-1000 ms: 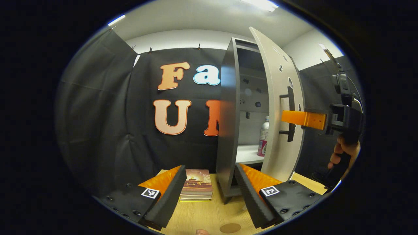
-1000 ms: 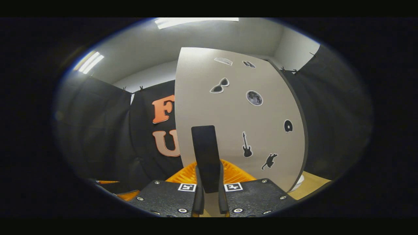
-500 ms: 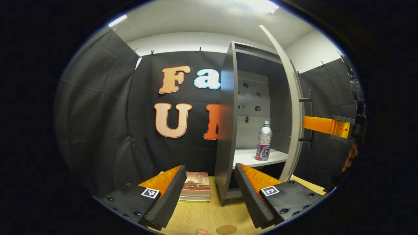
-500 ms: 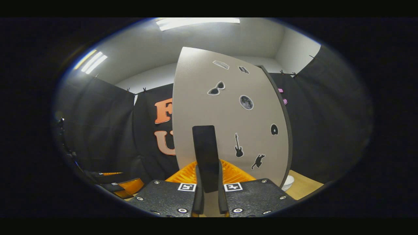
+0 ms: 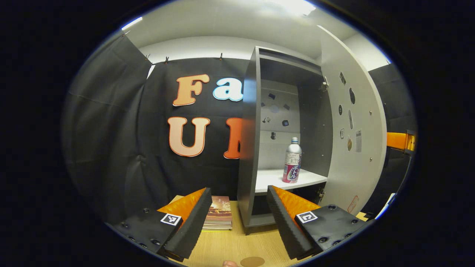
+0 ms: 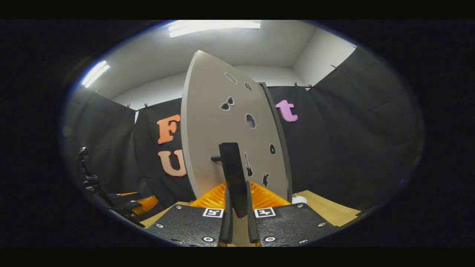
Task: Open the cabinet door with the right hand, grasp the bottle in the cabinet with the left hand and place it on the coaster, then close the cabinet door with the right hand.
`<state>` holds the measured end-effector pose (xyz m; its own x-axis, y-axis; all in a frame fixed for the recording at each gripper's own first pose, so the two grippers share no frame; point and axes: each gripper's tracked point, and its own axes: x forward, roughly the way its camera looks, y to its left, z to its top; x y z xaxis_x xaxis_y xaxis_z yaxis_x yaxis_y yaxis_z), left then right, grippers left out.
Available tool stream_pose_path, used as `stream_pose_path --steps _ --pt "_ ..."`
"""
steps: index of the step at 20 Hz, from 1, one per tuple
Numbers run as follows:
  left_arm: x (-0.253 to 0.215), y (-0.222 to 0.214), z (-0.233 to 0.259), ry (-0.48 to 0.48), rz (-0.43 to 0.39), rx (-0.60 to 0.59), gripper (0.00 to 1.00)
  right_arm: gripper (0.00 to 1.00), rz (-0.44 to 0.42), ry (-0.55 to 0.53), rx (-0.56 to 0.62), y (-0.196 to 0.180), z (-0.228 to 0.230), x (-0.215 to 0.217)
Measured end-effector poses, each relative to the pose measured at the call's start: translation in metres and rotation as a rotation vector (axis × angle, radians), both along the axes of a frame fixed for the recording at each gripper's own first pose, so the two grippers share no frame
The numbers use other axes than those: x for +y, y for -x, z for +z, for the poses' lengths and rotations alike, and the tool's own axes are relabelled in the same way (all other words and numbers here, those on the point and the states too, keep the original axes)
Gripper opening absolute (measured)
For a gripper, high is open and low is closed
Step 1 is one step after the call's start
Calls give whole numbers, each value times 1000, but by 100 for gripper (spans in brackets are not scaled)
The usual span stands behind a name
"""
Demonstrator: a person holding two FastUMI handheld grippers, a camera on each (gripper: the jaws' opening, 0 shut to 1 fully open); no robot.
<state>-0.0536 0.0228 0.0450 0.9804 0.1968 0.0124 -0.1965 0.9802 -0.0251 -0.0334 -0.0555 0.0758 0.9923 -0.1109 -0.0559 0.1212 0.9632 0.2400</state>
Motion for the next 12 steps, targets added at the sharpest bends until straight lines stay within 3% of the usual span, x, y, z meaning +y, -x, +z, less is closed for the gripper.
stream_pose_path --steps 3,4,6,10,12 --pt "-4 3 -2 1 -12 1 94 15 -73 14 12 10 1 -21" --pt "-6 4 -3 1 -13 3 96 10 -96 14 8 10 -1 -28" --pt "-5 5 -5 6 -10 7 94 7 -119 14 9 15 -3 -43" --pt "-8 7 -8 16 -6 16 95 12 -149 -15 10 18 -7 -62" --pt "-10 8 -12 20 -6 23 95 7 -170 22 15 22 -8 -79"
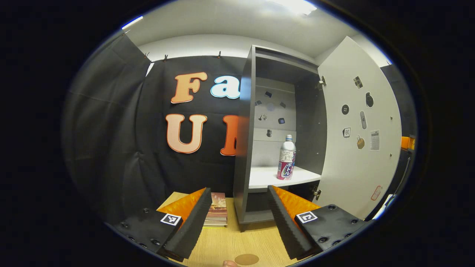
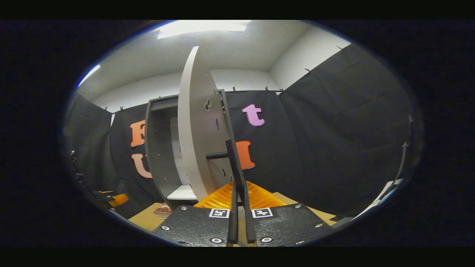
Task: Open the cabinet door with the right hand, grasp the bottle in the cabinet with the left hand and place it on the coaster, then close the cabinet door with the right hand.
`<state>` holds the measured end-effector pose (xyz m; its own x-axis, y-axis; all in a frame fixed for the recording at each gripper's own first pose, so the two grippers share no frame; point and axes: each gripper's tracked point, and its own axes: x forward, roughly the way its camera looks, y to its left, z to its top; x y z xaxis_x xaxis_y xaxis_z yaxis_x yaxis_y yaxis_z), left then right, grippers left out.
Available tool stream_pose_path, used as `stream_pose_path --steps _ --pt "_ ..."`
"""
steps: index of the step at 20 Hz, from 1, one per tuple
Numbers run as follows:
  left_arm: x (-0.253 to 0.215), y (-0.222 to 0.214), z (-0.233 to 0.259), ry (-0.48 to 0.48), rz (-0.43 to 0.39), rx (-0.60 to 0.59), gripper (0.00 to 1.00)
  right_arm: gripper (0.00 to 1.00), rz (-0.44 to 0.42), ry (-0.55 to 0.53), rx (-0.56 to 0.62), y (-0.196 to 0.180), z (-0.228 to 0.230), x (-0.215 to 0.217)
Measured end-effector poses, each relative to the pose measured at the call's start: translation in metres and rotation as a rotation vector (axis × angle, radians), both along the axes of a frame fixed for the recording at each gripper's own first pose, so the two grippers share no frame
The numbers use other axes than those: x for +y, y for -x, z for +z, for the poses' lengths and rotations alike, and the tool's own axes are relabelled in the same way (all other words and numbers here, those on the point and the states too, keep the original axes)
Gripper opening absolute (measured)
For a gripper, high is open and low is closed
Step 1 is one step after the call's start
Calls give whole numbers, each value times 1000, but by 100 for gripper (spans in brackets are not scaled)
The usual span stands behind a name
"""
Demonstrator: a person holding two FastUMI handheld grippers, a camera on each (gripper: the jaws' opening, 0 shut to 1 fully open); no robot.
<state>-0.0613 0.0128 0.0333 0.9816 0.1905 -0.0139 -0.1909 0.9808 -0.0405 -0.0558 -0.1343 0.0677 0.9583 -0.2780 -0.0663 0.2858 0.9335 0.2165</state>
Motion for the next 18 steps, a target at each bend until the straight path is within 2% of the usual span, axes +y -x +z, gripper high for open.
stream_pose_path --steps 1,2,3,4,5,6,9,10,11,13,14,15,18 --pt "-1 0 -1 5 -1 4 94 13 -1 21 10 4 -1 -7" --pt "-3 2 -1 10 -3 5 97 4 1 35 15 5 0 -12" --pt "-4 2 -2 15 -8 7 97 14 5 45 19 6 0 -12" --pt "-5 1 -3 17 -9 8 97 4 8 58 21 6 -1 -15" --pt "-5 1 -3 17 -11 10 97 15 8 74 14 8 1 -18" --pt "-6 1 -4 17 -13 12 95 6 9 90 -8 11 7 -20" --pt "-12 -4 -5 7 -28 14 95 12 -7 93 -67 23 22 -22" --pt "-15 -6 -4 5 -36 13 95 7 -18 88 -62 26 21 -23" --pt "-19 -9 -3 5 -49 10 95 13 -32 90 -58 31 20 -25" --pt "-28 -15 -1 5 -75 4 95 12 -50 106 -60 46 24 -24" --pt "-34 -18 0 4 -87 0 96 24 -25 109 -68 48 25 -18" --pt "-40 -22 0 4 -97 -5 95 23 -12 114 -70 51 27 -12" --pt "-54 -29 2 11 -127 -20 95 28 -2 146 -30 57 18 -7"
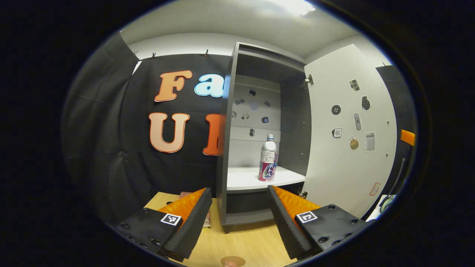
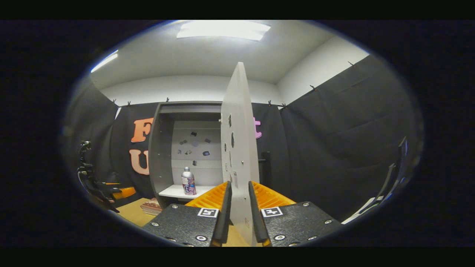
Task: Open the cabinet door with the right hand, grasp the bottle in the cabinet with the left hand and place it on the coaster, then close the cabinet door with the right hand.
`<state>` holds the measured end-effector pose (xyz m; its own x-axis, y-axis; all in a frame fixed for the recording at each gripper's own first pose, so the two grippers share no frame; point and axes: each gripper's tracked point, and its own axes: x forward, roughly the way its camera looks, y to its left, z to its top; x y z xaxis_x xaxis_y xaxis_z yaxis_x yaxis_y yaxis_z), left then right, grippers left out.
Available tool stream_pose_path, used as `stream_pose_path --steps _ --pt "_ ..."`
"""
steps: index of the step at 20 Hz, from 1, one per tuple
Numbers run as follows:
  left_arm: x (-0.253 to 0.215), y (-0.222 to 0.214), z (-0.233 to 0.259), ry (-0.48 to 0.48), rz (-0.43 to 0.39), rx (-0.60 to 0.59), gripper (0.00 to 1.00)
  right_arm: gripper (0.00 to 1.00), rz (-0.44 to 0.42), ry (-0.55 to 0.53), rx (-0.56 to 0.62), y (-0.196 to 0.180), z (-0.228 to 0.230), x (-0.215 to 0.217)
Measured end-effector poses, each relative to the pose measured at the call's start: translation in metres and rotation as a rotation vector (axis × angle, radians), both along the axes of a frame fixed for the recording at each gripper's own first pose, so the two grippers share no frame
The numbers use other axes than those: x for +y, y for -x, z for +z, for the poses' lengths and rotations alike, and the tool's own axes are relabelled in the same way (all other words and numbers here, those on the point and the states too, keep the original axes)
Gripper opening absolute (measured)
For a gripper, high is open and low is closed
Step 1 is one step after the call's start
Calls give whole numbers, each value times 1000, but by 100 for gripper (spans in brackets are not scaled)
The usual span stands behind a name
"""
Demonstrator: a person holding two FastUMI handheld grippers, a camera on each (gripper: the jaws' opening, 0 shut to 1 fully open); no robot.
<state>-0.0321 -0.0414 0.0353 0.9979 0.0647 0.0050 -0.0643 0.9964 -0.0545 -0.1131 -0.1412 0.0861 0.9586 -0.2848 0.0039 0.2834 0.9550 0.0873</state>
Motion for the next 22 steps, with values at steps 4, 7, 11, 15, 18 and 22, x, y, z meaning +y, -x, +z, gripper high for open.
stream_pose_path --steps 4,7,11,15,18,22 --pt "-21 -12 5 29 -51 -17 96 33 66 -7 25 -7 -14 27" --pt "-32 -29 9 38 -76 -27 95 44 117 -7 63 -21 -30 53" --pt "-40 -60 11 25 -94 -28 95 65 171 -19 83 -46 -43 90" --pt "-48 -103 6 60 -141 -21 93 74 192 -31 108 -87 -63 115" --pt "-51 -135 2 52 -178 -13 94 80 188 -5 127 -117 -72 123" --pt "-61 -188 -6 18 -247 -6 95 88 141 33 151 -153 -86 128"
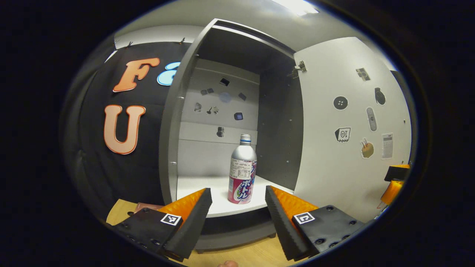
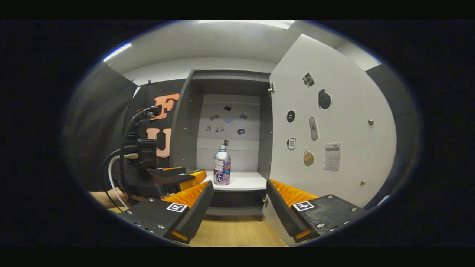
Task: Open the cabinet door with the right hand, grasp the bottle in the cabinet with the left hand and place it on the coaster, then close the cabinet door with the right hand.
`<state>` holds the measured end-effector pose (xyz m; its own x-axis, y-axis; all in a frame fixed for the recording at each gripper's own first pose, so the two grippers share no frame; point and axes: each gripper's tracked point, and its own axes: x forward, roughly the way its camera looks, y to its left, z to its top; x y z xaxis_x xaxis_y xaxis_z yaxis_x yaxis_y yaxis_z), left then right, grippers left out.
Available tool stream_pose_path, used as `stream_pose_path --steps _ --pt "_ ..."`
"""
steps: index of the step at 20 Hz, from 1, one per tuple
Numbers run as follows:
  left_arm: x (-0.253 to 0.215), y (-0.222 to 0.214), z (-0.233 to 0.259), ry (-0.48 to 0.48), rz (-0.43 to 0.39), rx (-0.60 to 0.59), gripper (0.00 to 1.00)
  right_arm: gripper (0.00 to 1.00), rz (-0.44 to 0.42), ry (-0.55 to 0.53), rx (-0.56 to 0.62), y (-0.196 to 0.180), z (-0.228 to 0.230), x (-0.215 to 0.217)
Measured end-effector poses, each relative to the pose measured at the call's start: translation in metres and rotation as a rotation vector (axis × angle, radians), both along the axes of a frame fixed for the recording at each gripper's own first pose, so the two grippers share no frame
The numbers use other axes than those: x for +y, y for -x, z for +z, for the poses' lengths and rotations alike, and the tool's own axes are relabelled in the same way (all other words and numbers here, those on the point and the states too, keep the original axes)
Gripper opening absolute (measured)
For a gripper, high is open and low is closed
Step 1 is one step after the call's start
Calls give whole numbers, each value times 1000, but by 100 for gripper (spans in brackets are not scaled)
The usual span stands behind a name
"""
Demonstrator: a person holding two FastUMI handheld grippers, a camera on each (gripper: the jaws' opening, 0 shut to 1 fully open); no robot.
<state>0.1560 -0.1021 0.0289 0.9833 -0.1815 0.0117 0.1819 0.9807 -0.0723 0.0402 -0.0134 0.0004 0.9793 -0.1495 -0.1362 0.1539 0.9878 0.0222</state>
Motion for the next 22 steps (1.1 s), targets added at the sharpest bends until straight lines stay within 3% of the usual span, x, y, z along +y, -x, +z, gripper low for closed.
stream_pose_path --steps 6,11,13,15,16,22 --pt "-21 -66 -14 -20 -94 -2 95 89 -85 1 34 -24 -16 -2" --pt "-25 -103 -12 -57 -90 -24 94 85 -80 16 49 -39 -24 -7" --pt "-27 -116 -12 -63 -90 -27 94 92 -65 4 44 -45 -26 -4" --pt "-27 -127 -17 -70 -85 -14 94 89 -56 -12 51 -49 -29 -3" --pt "-28 -130 -20 -74 -83 -10 94 92 -55 -15 53 -55 -33 -8" --pt "-29 -136 -25 -98 -68 2 95 89 -50 -34 69 -54 -42 -11"
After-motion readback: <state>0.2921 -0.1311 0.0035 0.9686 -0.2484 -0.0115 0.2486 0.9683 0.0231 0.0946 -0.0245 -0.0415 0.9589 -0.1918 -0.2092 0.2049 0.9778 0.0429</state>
